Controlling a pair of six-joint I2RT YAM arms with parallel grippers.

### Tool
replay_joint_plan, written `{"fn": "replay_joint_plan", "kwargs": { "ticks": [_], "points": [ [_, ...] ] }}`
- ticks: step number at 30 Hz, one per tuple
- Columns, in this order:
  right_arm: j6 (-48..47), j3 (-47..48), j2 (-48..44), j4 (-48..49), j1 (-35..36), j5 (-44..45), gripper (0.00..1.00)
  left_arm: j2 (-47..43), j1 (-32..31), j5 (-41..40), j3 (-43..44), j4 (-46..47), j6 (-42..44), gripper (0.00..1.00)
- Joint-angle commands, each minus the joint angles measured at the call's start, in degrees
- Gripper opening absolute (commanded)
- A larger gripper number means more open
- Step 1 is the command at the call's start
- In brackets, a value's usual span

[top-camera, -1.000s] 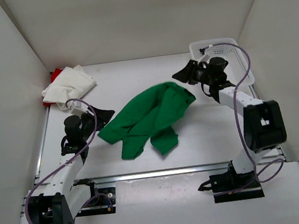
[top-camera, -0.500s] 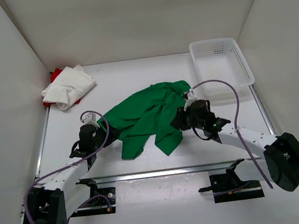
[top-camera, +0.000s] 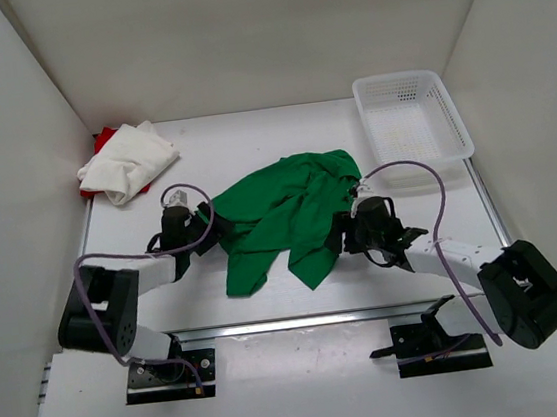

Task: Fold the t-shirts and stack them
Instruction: Flatten out the tshirt

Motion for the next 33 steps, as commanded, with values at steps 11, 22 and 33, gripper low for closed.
{"fn": "replay_joint_plan", "kwargs": {
  "ticks": [11, 22, 33],
  "points": [
    [3.43, 6.65, 16.10, 13.63, -12.87, -7.11, 0.38, 6.63, -0.06, -0.18, 9.52, 4.42, -2.07, 0.18],
    [-0.69, 8.24, -1.08, 8.39, -8.49, -4.22, 0.00, -20.15, 5.29, -0.01, 9.88, -8.84, 2.67, 0.00],
    [1.15, 4.01, -18.52, -0.51, -13.57, -4.91, 0.00, -35.06, 8.63, -1.78, 11.38, -22.86, 8.92, 0.01]
  ]
}}
